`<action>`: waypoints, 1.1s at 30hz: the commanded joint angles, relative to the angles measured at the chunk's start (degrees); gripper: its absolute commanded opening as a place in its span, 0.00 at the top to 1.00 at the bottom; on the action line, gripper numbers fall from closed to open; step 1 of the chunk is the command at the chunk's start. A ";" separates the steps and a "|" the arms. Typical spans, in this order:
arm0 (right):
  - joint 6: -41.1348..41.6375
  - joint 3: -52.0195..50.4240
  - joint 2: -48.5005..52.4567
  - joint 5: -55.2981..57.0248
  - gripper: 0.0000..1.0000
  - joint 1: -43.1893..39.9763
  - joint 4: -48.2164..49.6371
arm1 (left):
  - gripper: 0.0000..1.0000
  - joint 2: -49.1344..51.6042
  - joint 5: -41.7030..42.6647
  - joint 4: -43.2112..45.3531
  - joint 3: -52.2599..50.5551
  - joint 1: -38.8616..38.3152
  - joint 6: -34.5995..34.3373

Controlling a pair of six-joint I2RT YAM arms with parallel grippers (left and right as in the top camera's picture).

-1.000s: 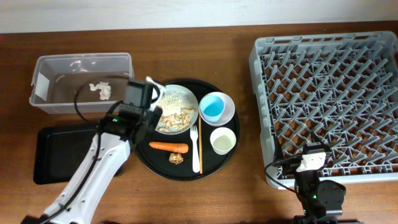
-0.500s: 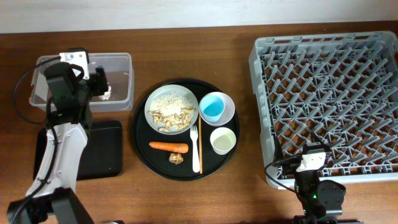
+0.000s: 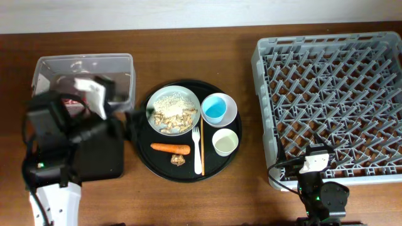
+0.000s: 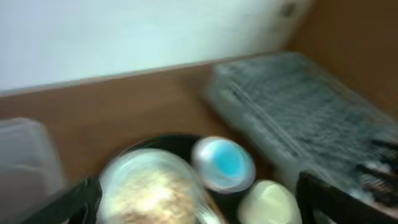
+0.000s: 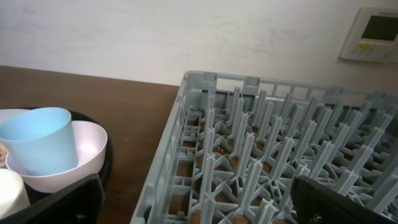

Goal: Sort waste into correct bins and load items into the dishwasher rack
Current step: 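Carry the red wrapper to the clear bin and release it, then grasp the brown walnut piece beside the carrot with the left gripper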

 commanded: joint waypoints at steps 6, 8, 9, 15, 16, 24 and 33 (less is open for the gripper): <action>-0.39 -0.35 -0.33 0.24 0.01 0.31 -0.26 | 0.01 -0.11 -30.58 -28.41 -0.90 -29.77 -11.56; -0.39 -0.35 -0.33 0.24 0.01 0.31 -0.26 | 0.01 2.32 -39.47 -28.22 -0.92 -36.00 -18.97; -0.39 -0.35 -0.33 0.24 0.01 0.31 -0.26 | 0.01 5.64 -42.60 -28.22 -0.92 -37.38 -20.41; -0.39 -0.35 -0.33 0.24 0.01 0.31 -0.26 | 0.01 23.47 -41.86 -27.63 -0.92 -38.05 -23.23; -0.39 -0.35 -0.33 0.24 0.01 0.31 -0.24 | 0.01 25.16 -41.83 -26.88 -0.96 -38.42 -23.23; -0.39 -0.35 -0.33 0.24 0.01 0.31 -0.26 | 0.16 32.17 -49.99 -17.42 -3.56 -40.85 -32.59; -0.39 -0.35 -0.33 0.24 0.01 0.31 -0.26 | 0.17 34.27 -52.37 -11.23 -8.22 -40.83 -35.82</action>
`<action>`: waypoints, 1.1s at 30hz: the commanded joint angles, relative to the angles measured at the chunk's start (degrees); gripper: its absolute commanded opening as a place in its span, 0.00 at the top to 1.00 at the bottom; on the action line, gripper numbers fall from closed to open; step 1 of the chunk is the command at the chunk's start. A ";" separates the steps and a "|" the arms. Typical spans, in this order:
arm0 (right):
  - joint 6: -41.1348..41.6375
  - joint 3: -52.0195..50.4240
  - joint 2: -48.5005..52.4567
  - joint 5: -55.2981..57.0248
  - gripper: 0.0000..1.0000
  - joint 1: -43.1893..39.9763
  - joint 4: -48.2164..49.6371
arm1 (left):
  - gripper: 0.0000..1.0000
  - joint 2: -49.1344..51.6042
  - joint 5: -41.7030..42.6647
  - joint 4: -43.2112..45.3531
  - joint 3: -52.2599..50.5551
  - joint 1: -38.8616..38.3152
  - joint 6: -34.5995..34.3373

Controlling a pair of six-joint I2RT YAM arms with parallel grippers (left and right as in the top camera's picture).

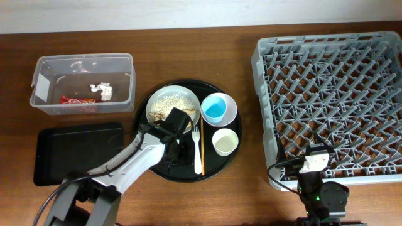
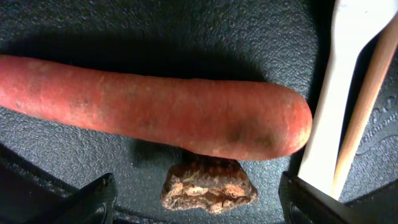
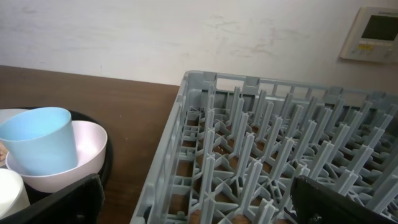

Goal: Sort waste into correct bins and load items into the dishwasher rack
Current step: 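Grasp the brown walnut piece beside the carrot with the left gripper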

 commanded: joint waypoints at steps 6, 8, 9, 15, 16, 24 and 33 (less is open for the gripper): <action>-0.37 -0.35 -0.33 0.24 0.01 0.31 -0.26 | 0.27 2.82 -5.55 2.29 -0.39 -0.72 -0.70; -0.37 -0.35 -0.33 0.24 0.01 0.31 -0.26 | 0.31 2.82 -5.53 1.22 -0.37 -0.83 -0.68; -0.37 -0.35 -0.33 0.24 0.01 0.31 -0.26 | 0.31 2.82 -5.53 0.66 -0.37 -1.16 -0.68; -0.37 -0.35 -0.33 0.24 0.01 0.31 -0.26 | 0.45 2.80 -6.75 -0.31 -0.20 -2.47 -0.68; -0.37 -0.35 -0.33 0.24 0.01 0.31 -0.26 | 0.51 2.80 -7.26 -0.28 -0.04 -2.47 -0.68; -0.37 -0.35 -0.33 0.24 0.01 0.31 -0.24 | 0.68 1.05 -9.64 -0.31 0.20 -2.47 -0.70; -0.37 -0.35 -0.33 0.24 0.01 0.31 -0.26 | 0.71 -11.37 -11.76 -6.43 0.20 4.96 -0.70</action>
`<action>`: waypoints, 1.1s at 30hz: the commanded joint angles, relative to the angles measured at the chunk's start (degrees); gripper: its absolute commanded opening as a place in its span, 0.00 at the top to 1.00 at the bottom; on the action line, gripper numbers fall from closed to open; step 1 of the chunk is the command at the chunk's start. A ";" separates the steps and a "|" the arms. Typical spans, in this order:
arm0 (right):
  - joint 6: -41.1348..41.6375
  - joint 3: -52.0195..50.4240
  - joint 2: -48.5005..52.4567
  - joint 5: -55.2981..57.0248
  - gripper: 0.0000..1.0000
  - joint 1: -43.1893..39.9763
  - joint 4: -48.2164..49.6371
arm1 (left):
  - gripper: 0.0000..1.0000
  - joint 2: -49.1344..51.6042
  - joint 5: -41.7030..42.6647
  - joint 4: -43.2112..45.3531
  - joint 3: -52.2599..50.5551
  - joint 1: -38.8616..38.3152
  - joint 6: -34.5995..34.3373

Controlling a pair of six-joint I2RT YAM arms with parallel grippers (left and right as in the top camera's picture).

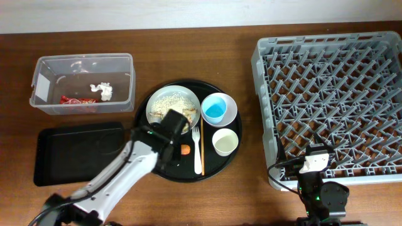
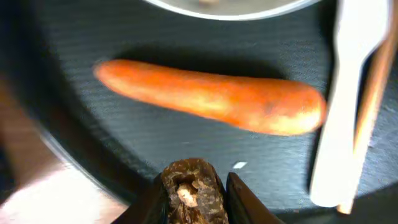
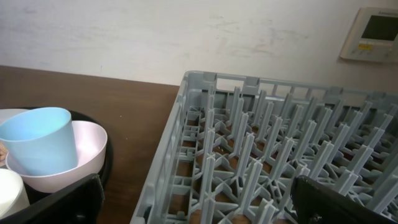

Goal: Sort waste into correct bins and load items into the dishwasher rack
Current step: 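Grasp the brown walnut piece beside the carrot with the left gripper, then place the walnut piece onto the black rectangular tray, then reach the left gripper to the carrot and grasp it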

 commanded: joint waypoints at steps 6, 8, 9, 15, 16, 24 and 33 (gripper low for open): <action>-0.39 -0.35 -0.33 0.24 0.01 0.31 -0.24 | 0.70 -8.41 -2.34 2.10 0.15 34.95 0.11; -0.39 -0.35 -0.33 0.24 0.01 0.31 -0.24 | 0.70 -7.06 -2.43 4.87 0.13 40.48 0.09; -0.39 -0.35 -0.33 0.24 0.01 0.31 -0.24 | 0.65 -6.32 -2.40 6.34 0.15 43.43 0.11; -0.39 -0.35 -0.33 0.24 0.01 0.31 -0.24 | 0.13 -4.68 1.60 6.03 0.15 52.85 0.13; -0.39 -0.35 -0.33 0.24 0.01 0.31 -0.24 | 0.05 -5.05 3.69 5.05 0.26 52.83 0.13; -0.39 -0.35 -0.33 0.24 0.01 0.31 -0.24 | 0.01 -30.23 37.97 0.66 2.73 39.01 6.43; -0.39 -0.35 -0.33 0.24 0.01 0.31 -0.24 | 0.01 -20.39 11.96 1.97 2.73 -8.63 7.04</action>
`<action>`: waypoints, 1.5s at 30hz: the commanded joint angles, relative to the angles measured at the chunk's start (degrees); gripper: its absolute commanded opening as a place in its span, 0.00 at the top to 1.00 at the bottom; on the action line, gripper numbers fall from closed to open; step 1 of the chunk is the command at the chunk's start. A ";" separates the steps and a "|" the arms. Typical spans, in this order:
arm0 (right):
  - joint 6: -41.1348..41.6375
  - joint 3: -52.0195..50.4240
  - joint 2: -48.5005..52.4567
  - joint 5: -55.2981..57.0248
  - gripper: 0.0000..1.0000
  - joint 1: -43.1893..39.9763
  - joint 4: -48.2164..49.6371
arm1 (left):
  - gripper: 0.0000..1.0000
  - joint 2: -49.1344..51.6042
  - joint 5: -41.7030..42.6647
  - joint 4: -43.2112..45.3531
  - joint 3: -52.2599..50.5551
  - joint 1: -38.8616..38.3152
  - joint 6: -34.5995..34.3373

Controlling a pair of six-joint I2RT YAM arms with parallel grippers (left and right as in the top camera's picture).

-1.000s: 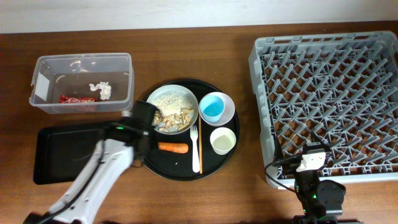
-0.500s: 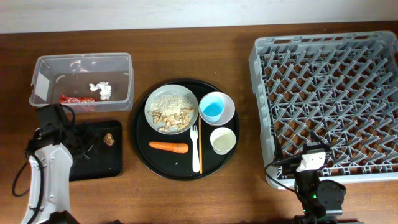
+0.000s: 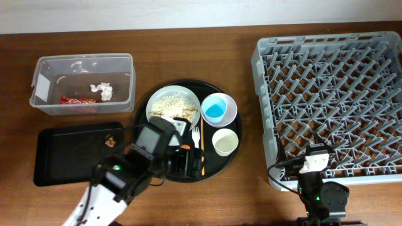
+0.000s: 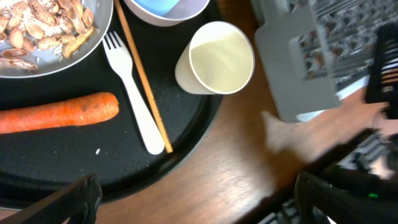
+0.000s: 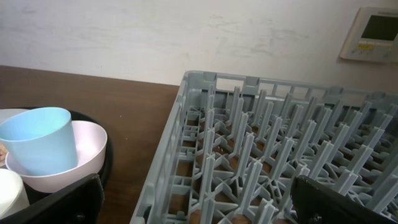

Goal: Sort waste into correct bins and load items into the dishwasher rack
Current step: 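Reach the left gripper to the carrot and grasp it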

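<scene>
My left gripper [image 4: 199, 214] hangs open and empty over the front right part of the round black tray [image 3: 157, 171]. Below it lie an orange carrot [image 4: 56, 113], a white fork [image 4: 132, 96] and a wooden chopstick [image 4: 142, 81], with a white cup [image 4: 216, 59] to their right. A plate of peanut shells [image 3: 173, 107] and a blue cup [image 3: 215, 110] inside a white bowl [image 3: 231, 113] sit at the tray's back. A brown food scrap [image 3: 111, 141] lies on the black rectangular tray [image 3: 69, 157]. My right gripper [image 5: 196, 211] rests open at the grey dishwasher rack [image 3: 333, 103].
A clear plastic bin [image 3: 83, 85] at the back left holds a red wrapper and crumpled white paper. The rack fills the right side of the table, its near left corner [image 4: 292, 62] close to the white cup. My right arm's base stands at the front edge.
The left gripper was shut on the brown scrap above the round tray. Now it is open and empty further right over that tray, and the scrap lies on the black rectangular tray.
The left arm stood over the clear bin at the far left. Then its open gripper was low over the carrot and the brown scrap. Then it held the scrap lifted. Now the scrap is on the rectangular tray. The right arm has stayed still.
</scene>
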 commanded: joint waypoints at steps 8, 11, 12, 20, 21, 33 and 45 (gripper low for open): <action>-0.37 -0.35 -0.33 0.26 0.01 0.31 -0.24 | 0.01 8.74 -8.39 3.26 0.63 -5.66 0.94; -0.37 -0.35 -0.33 0.26 0.01 0.31 -0.24 | 0.01 8.74 -8.37 3.19 0.63 -5.66 0.96; -0.37 -0.35 -0.33 0.26 0.02 0.31 -0.24 | 0.01 8.74 -8.37 3.15 0.63 -5.66 0.96; -0.37 -0.35 -0.33 0.26 0.01 0.31 -0.24 | 0.01 8.74 -8.63 3.26 0.63 -5.66 1.38; -0.37 -0.35 -0.33 0.26 0.02 0.31 -0.24 | 0.01 8.74 -8.59 3.48 0.63 -5.66 3.17; -0.37 -0.35 -0.33 0.26 0.01 0.35 -0.24 | 0.01 17.70 -24.90 0.72 3.58 -4.26 7.06; -0.37 -0.35 -0.33 0.26 0.01 0.35 -0.24 | 0.01 21.88 -5.88 -3.23 -0.02 6.95 -47.89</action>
